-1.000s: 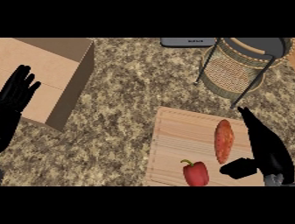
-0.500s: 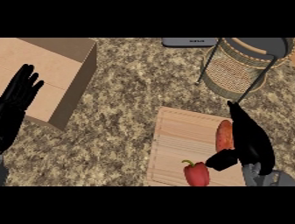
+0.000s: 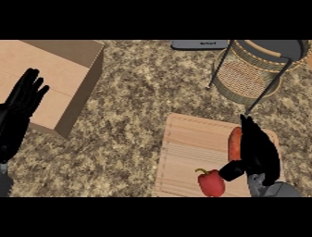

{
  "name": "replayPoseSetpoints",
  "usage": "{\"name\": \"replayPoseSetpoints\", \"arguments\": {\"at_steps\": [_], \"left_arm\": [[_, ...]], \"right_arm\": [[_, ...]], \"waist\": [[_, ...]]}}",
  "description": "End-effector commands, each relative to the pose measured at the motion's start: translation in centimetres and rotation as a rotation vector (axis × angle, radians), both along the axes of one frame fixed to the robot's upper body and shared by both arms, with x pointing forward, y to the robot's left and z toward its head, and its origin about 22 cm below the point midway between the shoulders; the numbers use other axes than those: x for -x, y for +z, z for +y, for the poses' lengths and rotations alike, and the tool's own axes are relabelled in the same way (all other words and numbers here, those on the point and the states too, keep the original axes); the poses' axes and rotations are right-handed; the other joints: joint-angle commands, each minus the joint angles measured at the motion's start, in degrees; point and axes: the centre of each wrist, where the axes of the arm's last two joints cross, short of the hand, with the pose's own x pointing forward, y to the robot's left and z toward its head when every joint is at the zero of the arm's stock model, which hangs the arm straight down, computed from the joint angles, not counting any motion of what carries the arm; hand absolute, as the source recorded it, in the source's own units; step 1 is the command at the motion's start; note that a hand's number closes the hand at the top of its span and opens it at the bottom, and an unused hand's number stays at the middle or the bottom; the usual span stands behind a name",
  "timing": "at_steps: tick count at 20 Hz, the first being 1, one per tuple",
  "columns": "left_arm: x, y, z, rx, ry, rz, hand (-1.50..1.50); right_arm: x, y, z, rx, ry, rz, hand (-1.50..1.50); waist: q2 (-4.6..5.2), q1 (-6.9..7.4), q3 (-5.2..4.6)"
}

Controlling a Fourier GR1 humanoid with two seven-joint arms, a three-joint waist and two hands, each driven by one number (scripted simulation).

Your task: Pick the sweet potato from the cutting board and place it in the tiered basket

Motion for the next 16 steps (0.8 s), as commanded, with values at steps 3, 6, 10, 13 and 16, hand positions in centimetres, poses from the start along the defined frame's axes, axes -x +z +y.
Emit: {"name": "replayPoseSetpoints", "arguments": {"at_steps": [3,6,10,13,16], "left_arm": [[0.6,-5.1,0.4,0.037,0.037,0.196,0.00],[1.6,-5.2,0.1,0.054,0.019,0.200,0.00],[0.0,-4.4,-0.4,0.043,0.012,0.211,0.00],[0.9,-3.5,0.4,0.043,0.009,0.218,0.00],[0.5,-5.1,0.1,0.044,0.013,0.186,0.00]], "right_arm": [[-0.5,-0.4,0.3,0.057,-0.080,-0.020,-1.50],[0.8,-2.2,-0.6,0.086,-0.071,-0.012,-1.50],[-0.9,-2.8,-1.1,0.079,-0.063,0.077,-1.50],[0.4,-4.0,-0.1,-0.033,-0.029,0.159,1.50],[-0.8,-4.3,-0.7,0.067,0.001,0.159,1.50]], "waist": [[1.20,-0.36,-1.47],[1.02,-0.31,-1.44],[1.43,-0.33,-1.41],[1.13,0.07,-1.37],[1.41,0.12,-1.44]]}}
